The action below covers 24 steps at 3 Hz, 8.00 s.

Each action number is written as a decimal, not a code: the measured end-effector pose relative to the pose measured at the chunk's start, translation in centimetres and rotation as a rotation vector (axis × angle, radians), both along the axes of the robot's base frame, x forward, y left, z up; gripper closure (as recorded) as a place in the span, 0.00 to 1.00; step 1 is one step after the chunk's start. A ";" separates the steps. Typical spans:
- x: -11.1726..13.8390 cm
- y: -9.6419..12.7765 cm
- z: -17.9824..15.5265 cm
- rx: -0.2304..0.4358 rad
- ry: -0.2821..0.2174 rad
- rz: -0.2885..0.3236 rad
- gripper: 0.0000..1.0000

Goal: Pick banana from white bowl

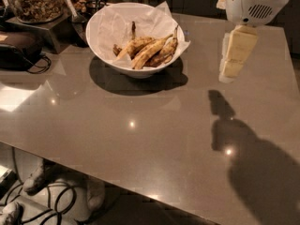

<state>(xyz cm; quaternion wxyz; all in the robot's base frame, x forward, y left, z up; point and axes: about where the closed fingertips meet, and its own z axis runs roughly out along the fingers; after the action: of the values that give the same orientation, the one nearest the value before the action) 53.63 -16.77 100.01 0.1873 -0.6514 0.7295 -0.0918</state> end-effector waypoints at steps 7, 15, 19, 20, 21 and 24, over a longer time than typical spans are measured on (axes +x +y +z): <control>13.4 13.0 -2.2 0.015 0.015 0.308 0.00; 16.5 15.8 -7.2 -0.014 0.108 0.350 0.37; 16.9 16.0 -9.8 -0.052 0.155 0.361 0.38; 16.9 15.7 -10.5 -0.062 0.169 0.357 0.39; 16.9 15.5 -10.8 -0.064 0.175 0.354 0.37; 16.2 14.4 -12.4 -0.056 0.212 0.338 0.35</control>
Offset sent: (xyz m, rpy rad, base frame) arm 0.1172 0.0793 -0.0096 -0.0166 0.0102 0.1934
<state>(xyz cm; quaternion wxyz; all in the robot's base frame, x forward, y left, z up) 69.86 -2.32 87.66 0.1039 -0.7755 0.6227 -0.0102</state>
